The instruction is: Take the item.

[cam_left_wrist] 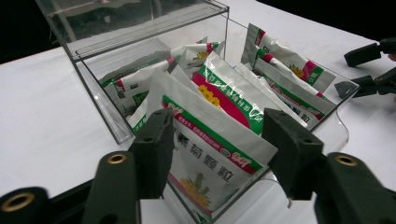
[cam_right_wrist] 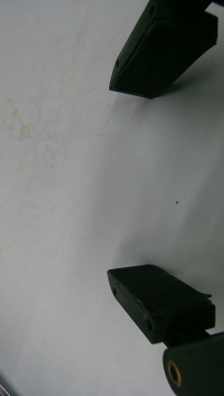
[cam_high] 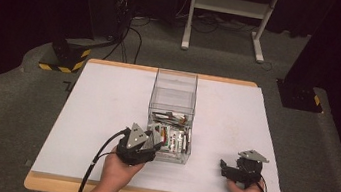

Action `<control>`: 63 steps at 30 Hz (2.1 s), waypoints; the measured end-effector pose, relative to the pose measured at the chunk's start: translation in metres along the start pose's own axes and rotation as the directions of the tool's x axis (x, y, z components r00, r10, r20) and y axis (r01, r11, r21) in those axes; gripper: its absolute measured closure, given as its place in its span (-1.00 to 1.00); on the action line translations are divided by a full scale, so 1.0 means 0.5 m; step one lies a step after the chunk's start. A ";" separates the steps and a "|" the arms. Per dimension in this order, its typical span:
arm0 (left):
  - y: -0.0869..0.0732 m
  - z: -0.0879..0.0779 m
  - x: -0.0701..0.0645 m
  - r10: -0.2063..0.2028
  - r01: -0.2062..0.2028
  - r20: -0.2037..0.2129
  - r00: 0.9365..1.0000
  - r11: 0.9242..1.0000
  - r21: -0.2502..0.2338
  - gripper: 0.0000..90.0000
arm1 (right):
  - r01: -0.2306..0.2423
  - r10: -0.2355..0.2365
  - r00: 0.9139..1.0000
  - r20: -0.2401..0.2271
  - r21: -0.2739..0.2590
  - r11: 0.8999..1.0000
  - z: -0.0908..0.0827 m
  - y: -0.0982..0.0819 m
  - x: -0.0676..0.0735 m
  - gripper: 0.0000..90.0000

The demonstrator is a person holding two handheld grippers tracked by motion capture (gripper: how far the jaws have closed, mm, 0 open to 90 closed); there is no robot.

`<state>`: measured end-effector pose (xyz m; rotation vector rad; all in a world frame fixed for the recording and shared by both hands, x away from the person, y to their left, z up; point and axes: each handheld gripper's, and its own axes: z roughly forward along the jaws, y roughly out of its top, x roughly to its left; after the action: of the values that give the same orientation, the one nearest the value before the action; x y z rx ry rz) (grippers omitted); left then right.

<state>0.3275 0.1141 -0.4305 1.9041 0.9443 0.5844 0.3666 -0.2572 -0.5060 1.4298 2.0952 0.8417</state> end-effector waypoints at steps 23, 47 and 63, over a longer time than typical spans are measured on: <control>-0.019 -0.025 0.013 -0.065 0.064 -0.004 0.998 0.997 -0.046 0.68 | 0.007 -0.007 1.000 0.004 -0.005 1.000 -0.001 -0.001 0.001 -0.78; -0.026 -0.044 0.031 -0.100 0.099 -0.008 0.995 0.990 -0.103 0.98 | 0.006 -0.006 1.000 0.004 -0.005 1.000 -0.001 -0.001 0.001 -0.78; -0.008 -0.074 0.041 -0.112 0.109 -0.004 0.994 0.973 -0.201 1.00 | 0.006 -0.006 1.000 0.004 -0.005 1.000 -0.001 -0.001 0.001 -0.78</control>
<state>0.3120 0.1508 -0.4159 1.6589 0.9567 0.6052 0.3659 -0.2570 -0.5060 1.4202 2.0922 0.8409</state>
